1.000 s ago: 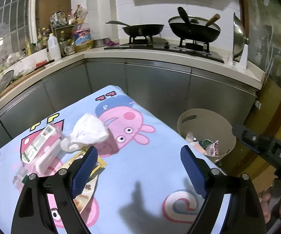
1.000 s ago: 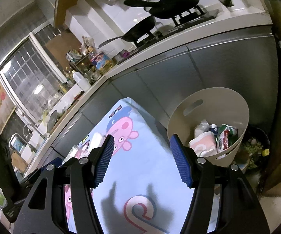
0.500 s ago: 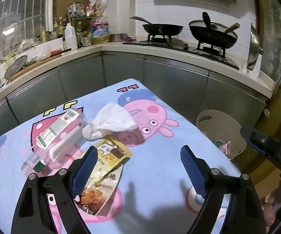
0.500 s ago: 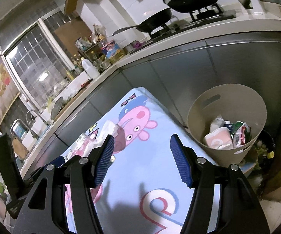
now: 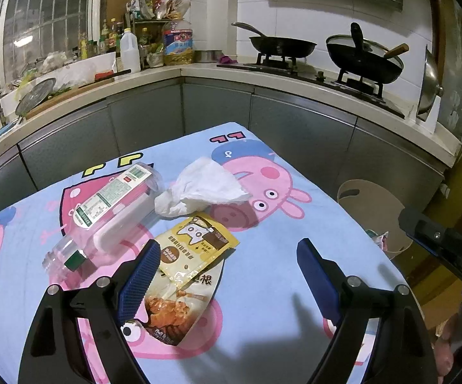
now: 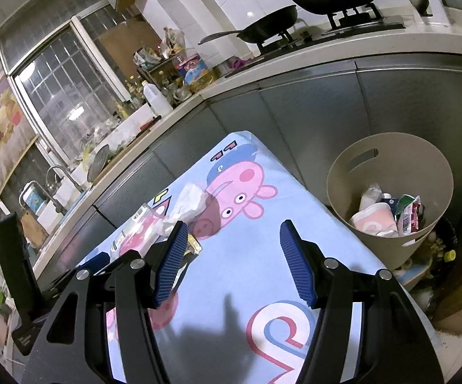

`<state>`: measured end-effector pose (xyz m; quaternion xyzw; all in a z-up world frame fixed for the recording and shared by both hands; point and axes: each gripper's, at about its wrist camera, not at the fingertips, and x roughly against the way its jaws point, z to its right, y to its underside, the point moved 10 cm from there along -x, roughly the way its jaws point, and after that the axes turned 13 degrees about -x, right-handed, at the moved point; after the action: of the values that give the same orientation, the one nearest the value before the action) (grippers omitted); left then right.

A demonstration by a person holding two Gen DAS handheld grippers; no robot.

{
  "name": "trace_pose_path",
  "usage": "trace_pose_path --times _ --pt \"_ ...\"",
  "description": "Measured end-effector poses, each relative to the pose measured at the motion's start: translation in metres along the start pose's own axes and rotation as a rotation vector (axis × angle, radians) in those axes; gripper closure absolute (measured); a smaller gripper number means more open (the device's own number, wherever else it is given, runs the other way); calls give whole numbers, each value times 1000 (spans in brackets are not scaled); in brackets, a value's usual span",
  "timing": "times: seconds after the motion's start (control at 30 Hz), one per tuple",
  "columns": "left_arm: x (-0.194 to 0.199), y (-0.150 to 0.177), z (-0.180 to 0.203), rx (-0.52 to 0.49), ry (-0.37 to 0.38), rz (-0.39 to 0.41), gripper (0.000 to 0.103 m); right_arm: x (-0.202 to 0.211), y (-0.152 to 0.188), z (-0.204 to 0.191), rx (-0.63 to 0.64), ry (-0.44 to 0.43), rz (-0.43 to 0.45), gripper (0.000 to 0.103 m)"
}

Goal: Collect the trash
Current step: 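Move both open grippers back from the bin to the table, then grasp the plastic bottle with the left gripper while the right grasps the white tissue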

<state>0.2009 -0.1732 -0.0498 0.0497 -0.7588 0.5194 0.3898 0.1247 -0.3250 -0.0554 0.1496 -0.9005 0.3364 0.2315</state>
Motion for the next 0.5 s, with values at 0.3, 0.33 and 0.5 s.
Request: trace_pose_path --times 0.3,0.33,0.5 --pt "-2 11 -22 42 -11 -9 17 -11 8 -4 15 -5 -33 43" --pt "-1 13 -27 50 -13 -12 17 -12 10 -5 15 -6 -38 43" --pt "13 26 -69 102 -24 18 17 -27 23 -13 31 -12 -83 43"
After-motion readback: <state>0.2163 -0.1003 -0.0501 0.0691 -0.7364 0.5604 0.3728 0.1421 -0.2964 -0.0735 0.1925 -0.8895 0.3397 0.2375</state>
